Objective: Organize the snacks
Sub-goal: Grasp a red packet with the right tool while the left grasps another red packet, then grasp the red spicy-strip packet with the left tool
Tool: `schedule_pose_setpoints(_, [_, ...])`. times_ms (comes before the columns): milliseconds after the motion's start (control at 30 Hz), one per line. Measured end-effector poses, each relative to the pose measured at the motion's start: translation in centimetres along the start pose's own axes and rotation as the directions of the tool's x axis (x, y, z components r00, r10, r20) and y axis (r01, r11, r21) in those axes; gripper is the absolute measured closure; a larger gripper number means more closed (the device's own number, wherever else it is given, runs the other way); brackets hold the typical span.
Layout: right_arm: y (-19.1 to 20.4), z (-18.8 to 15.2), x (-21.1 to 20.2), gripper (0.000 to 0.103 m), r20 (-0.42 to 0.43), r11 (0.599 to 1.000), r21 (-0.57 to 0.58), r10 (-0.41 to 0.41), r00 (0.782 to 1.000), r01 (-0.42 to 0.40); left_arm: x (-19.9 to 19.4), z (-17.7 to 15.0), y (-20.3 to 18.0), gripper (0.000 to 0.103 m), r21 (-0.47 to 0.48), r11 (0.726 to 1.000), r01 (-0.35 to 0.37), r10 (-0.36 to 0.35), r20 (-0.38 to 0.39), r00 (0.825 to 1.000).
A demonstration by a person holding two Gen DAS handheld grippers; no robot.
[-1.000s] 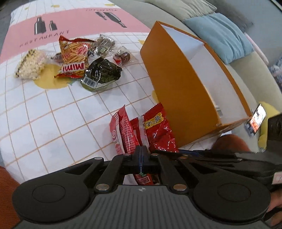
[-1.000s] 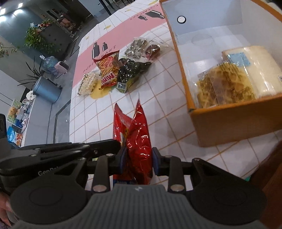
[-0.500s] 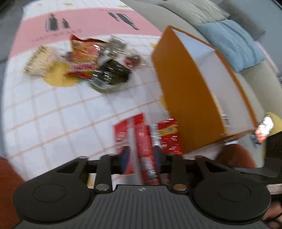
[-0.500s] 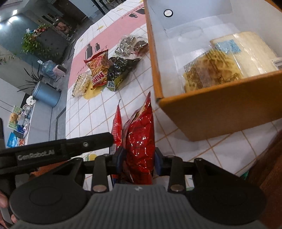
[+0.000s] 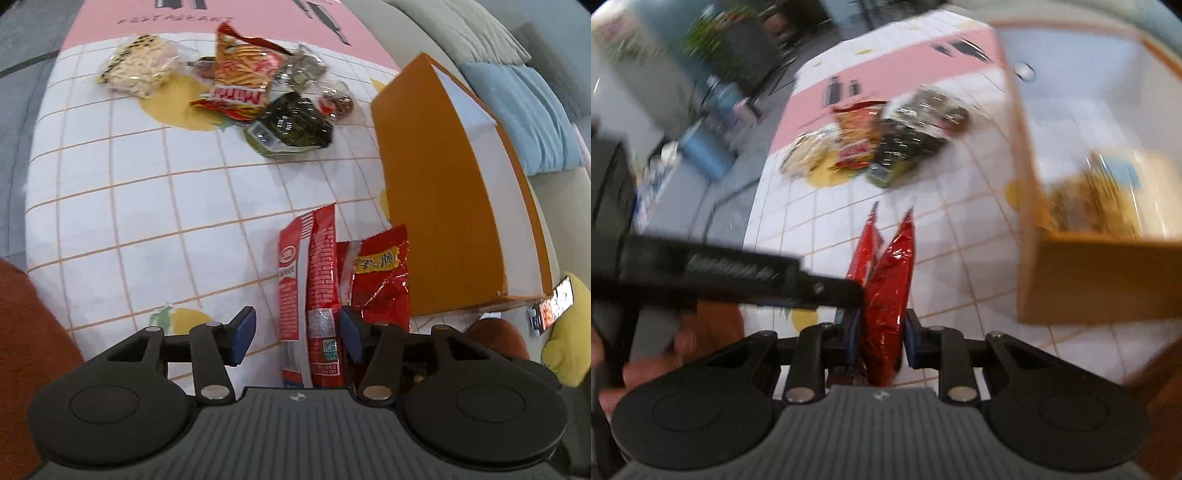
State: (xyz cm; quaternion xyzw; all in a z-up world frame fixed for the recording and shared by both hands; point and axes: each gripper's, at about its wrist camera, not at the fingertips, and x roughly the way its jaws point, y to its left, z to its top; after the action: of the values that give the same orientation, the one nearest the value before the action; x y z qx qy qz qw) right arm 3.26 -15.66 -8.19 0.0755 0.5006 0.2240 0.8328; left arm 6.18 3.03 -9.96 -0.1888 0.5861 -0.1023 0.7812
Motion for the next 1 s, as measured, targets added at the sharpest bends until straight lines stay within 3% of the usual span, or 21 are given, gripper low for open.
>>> schedule_pose_setpoints(300, [1.9, 0.3, 0.8, 0.082, -0.012, 0.996, -0.086, -0.013, 1.000, 0.011, -0.6, -0.1, 2.0, 0.040, -0.062, 0.998, 0.016, -0.015, 0.008, 1.000])
schedule_pose_setpoints(333, [1.9, 0.3, 0.8, 0.082, -0.013, 0.996, -0.085, -0.014, 1.000, 0.013, -0.5, -0.1, 1.9, 0.042, -0.054, 0.998, 0.007, -0.007, 0.008, 1.000])
schedule_pose_setpoints(467, [1.6, 0.4, 0.8, 0.082, -0.018, 0.998, -0.057, -0.015, 1.000, 0.014, -0.2, -0.1, 1.4, 0.064, -0.012, 1.000, 0.009, -0.009, 0.016, 1.000])
schedule_pose_setpoints(600, [1.4, 0.3, 0.7, 0.082, -0.021, 0.999, -0.038, -0.025, 0.999, 0.024, 0.1, -0.2, 1.5, 0.066, 0.004, 1.000, -0.030, 0.030, 0.017, 0.999])
schedule_pose_setpoints(633, [1.4, 0.3, 0.6, 0.082, -0.020, 0.999, -0.035, -0.028, 0.999, 0.028, -0.1, -0.2, 1.5, 0.066, 0.006, 0.999, -0.046, 0.046, 0.026, 0.999])
schedule_pose_setpoints(733, [1.2, 0.2, 0.4, 0.082, -0.016, 0.999, -0.022, -0.033, 0.999, 0.033, 0.0, -0.2, 1.6, 0.044, 0.025, 0.991, -0.131, 0.130, 0.045, 0.990])
schedule_pose_setpoints(900, [1.0, 0.3, 0.5, 0.082, -0.015, 1.000, -0.012, -0.028, 0.999, 0.028, 1.2, -0.6, 1.0, 0.032, 0.064, 0.987, -0.149, 0.147, 0.033, 0.989])
schedule_pose_setpoints(1000, [0.3, 0.4, 0.3, 0.082, -0.008, 0.999, 0.019, -0.045, 0.999, 0.045, 2.1, -1.0, -0.2, 0.030, 0.139, 0.967, -0.214, 0.209, 0.048, 0.977])
